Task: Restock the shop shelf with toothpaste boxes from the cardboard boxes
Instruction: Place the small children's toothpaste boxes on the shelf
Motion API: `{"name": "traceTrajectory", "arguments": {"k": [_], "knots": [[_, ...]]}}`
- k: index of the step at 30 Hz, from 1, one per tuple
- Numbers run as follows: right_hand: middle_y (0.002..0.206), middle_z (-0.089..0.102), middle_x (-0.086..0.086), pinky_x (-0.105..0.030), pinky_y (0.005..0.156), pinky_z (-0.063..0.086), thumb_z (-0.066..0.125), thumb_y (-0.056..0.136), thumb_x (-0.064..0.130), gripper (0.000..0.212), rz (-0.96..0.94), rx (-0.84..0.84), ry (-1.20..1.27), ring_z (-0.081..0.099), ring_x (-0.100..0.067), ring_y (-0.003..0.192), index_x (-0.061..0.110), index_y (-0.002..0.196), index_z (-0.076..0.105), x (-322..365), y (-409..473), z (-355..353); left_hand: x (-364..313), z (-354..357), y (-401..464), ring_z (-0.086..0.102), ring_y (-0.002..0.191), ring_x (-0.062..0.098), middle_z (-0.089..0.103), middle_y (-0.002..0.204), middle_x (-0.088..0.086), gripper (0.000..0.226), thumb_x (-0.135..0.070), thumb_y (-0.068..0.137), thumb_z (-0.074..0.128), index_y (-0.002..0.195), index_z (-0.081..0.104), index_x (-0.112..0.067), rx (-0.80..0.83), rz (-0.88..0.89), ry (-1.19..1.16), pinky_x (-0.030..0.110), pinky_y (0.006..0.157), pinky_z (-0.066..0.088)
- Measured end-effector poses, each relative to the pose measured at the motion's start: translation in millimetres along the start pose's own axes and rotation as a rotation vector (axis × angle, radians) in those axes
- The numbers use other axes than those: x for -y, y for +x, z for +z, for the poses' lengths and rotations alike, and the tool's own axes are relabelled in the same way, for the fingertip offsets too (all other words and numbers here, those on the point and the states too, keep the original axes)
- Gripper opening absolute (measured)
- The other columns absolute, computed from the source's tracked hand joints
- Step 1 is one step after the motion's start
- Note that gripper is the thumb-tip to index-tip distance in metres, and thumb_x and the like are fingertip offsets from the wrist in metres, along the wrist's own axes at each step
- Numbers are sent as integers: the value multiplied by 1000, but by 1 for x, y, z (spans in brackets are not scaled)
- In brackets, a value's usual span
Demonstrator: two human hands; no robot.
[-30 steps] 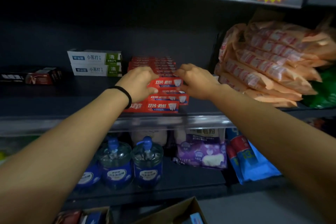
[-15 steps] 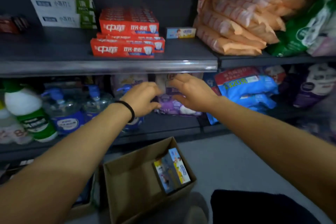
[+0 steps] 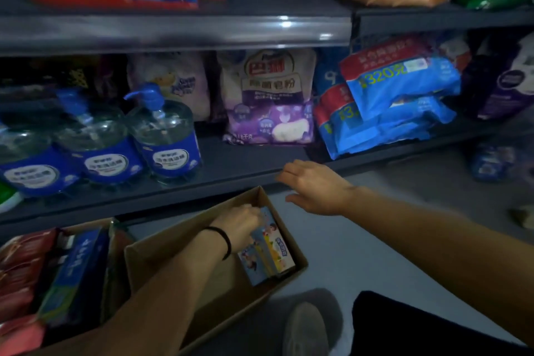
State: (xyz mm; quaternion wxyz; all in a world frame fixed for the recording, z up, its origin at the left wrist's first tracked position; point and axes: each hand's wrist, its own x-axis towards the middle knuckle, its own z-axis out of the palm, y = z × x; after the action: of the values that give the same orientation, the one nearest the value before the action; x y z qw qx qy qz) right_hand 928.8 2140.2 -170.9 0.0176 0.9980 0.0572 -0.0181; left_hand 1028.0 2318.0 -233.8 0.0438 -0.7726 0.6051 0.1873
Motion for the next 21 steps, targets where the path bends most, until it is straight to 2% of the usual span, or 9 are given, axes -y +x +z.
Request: {"name": "traceTrajectory", "arguments": {"k": [3,5,9,13,16,18,21], "knots": [[105,63,-12,-39,76,50,75,78,28,43,47,37,15,61,-32,94,9,115,64,-15,-1,19,2,19,24,43,118,21,49,130,0,44,-8,88,54,131,51,-18,23,86,62,33,87,40],[112,61,-13,-40,81,48,71,82,27,44,78,51,29,59,-33,100,8,121,61,-23,-1,27,2,28,37,40,123,22,46,133,1,49,-7,88,53,135,47,-19,33,155,95,33,90,38],[119,58,-14,-40,87,44,65,88,26,44,116,49,78,55,-33,108,7,126,57,-33,1,39,1,38,53,38,125,22,44,133,1,44,-8,90,48,133,48,-18,2,230,147,33,94,35],[123,57,-12,-40,89,43,63,89,28,46,138,67,113,53,-31,112,8,130,55,-35,3,49,5,42,57,44,116,22,50,122,1,32,-9,90,50,120,55,-16,-74,273,153,31,89,37],[124,57,-12,-41,91,43,64,89,28,46,138,77,124,53,-31,112,8,130,55,-32,4,54,8,45,56,57,91,17,60,95,-3,29,-11,66,76,92,66,-20,-143,315,176,27,71,47],[125,55,-11,-40,92,42,62,90,30,47,145,96,123,51,-29,115,9,131,54,-29,3,55,10,43,56,59,83,16,61,88,-5,33,-10,55,82,82,66,-21,-152,317,165,25,66,48],[125,55,-10,-40,94,42,61,90,31,47,144,113,129,51,-29,115,10,132,53,-26,1,53,12,36,52,48,112,19,54,116,0,33,-6,78,65,109,58,-16,-105,287,124,29,87,41]]}}
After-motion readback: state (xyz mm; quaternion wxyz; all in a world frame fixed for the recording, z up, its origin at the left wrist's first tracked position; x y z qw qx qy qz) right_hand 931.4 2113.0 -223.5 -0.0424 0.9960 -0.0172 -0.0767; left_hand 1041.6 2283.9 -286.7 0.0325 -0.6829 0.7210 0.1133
